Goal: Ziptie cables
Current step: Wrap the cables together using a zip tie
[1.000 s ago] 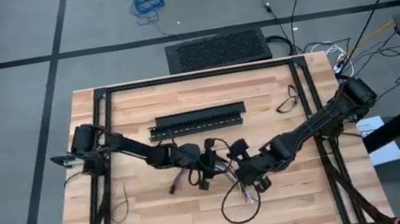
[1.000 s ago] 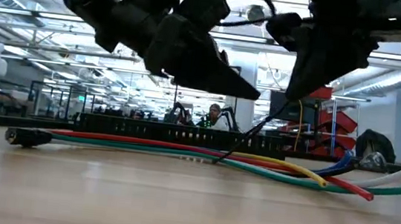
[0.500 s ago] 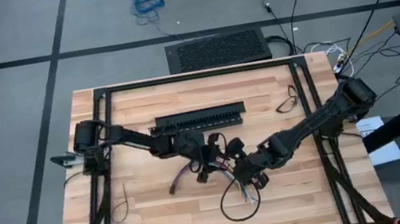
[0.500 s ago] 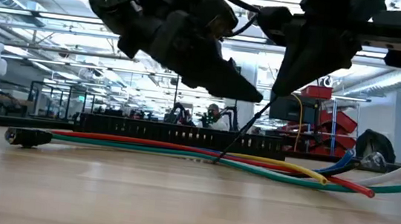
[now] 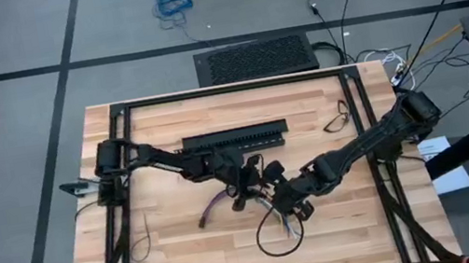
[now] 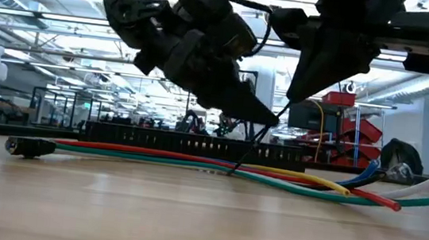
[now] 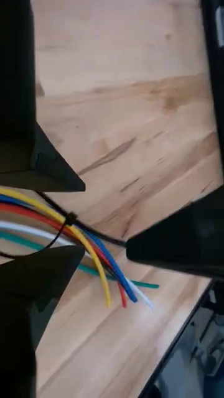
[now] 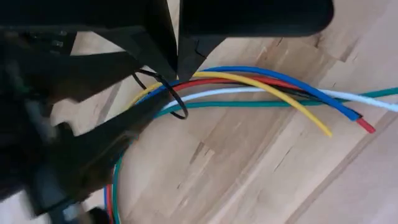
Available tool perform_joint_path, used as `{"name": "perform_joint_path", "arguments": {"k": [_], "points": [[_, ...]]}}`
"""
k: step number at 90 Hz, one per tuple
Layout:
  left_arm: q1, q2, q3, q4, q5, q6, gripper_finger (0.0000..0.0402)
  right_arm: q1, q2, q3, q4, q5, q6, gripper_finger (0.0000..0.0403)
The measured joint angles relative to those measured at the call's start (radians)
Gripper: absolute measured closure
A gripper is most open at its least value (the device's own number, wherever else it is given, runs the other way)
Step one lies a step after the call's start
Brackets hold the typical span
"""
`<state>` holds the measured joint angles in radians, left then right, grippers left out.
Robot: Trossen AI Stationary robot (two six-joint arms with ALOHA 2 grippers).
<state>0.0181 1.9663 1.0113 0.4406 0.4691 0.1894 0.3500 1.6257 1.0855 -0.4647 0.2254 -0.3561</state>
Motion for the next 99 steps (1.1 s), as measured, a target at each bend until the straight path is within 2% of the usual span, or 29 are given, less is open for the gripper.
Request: {"name": "perform_joint_path", "arguments": {"k": [31,69,82,88,99], "points": [[0.002,0.048,0.042,-0.016,0.018,-0.017,0.0267,-0.010,0.000,0.000,0.004,0.000,0.008,0.0403],[0.009,0.045,0.042,-0.031,0.055,-0.050,0.0337,-0.011,0.000,0.000,-0.001,0.001,0.008,0.0403],[0.009,0.044,0.042,-0.031,0.055,-0.053,0.0374,-0.013,0.000,0.000,-0.002,0.013,0.021,0.0403],[0.010,0.044,0.042,-0.034,0.055,-0.051,0.0389,-0.017,0.000,0.000,-0.002,0.046,0.041,0.0403],[0.011,0.044,0.042,-0.034,0.054,-0.050,0.0392,-0.023,0.000,0.000,-0.002,0.125,0.078,0.0403]]}}
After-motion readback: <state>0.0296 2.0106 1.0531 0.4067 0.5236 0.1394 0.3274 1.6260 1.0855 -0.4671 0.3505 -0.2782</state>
